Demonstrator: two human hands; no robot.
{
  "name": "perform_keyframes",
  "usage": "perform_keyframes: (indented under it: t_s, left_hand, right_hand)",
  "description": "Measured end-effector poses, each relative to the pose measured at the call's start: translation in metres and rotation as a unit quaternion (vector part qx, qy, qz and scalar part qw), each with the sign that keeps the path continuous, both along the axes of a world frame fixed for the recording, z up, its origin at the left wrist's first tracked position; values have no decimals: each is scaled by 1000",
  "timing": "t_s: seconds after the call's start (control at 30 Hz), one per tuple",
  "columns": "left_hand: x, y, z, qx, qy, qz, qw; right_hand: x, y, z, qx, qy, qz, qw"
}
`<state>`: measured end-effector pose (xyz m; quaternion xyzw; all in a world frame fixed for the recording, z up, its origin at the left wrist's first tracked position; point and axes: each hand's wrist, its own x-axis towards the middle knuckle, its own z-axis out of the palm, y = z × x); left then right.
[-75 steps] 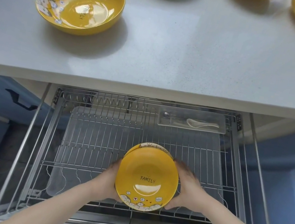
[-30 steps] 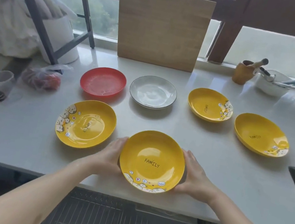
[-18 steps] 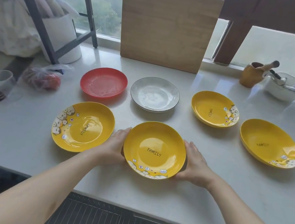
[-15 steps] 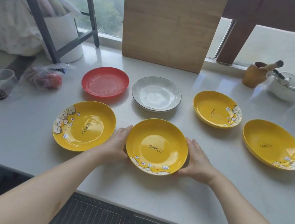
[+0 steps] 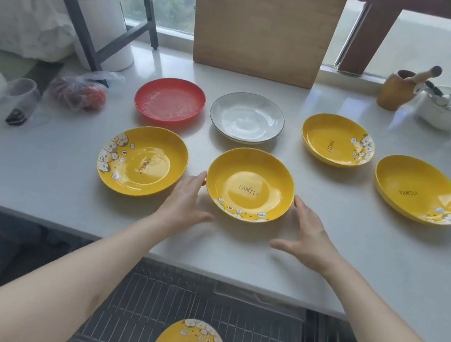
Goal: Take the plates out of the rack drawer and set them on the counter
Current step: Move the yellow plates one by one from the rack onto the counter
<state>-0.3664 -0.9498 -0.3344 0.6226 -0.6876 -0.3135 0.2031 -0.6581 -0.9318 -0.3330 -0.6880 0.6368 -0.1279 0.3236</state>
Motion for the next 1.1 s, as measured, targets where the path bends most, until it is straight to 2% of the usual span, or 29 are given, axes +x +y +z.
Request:
perform_keyframes:
  t_s: [0.13, 0.23, 0.33, 0.47, 0.57, 0.67, 0.77, 0.9, 1.1]
  left_hand:
    - [6, 65, 6, -98, 22, -37, 994]
    - [19, 126, -8, -87, 18, -94, 992]
    - [39, 180, -44, -6, -41, -142, 989]
    - [64, 221, -105, 88, -125, -178, 972]
    - [77, 233, -152, 136, -185, -180, 957]
    - [81, 239, -198, 171, -210, -184, 945]
    - [80, 240, -234, 198, -201, -191, 940]
    - [80, 240, -264, 222, -146, -189, 945]
    - [78, 244, -277, 222, -51, -204, 952]
  right_hand:
    - [7, 71, 5, -70, -11, 1, 998]
    - [19, 139, 0, -100, -21, 39, 994]
    - [30, 202, -26, -47, 5, 91, 995]
    - [42, 247, -85, 63, 65, 109, 990]
    - [48, 257, -134, 136, 111, 89, 980]
    - [48, 260, -181, 183, 116, 46, 975]
    - [46, 265, -220, 203, 116, 44, 971]
    - [49, 270, -254, 214, 89, 52, 971]
    - [58, 265, -259, 161, 3, 51, 986]
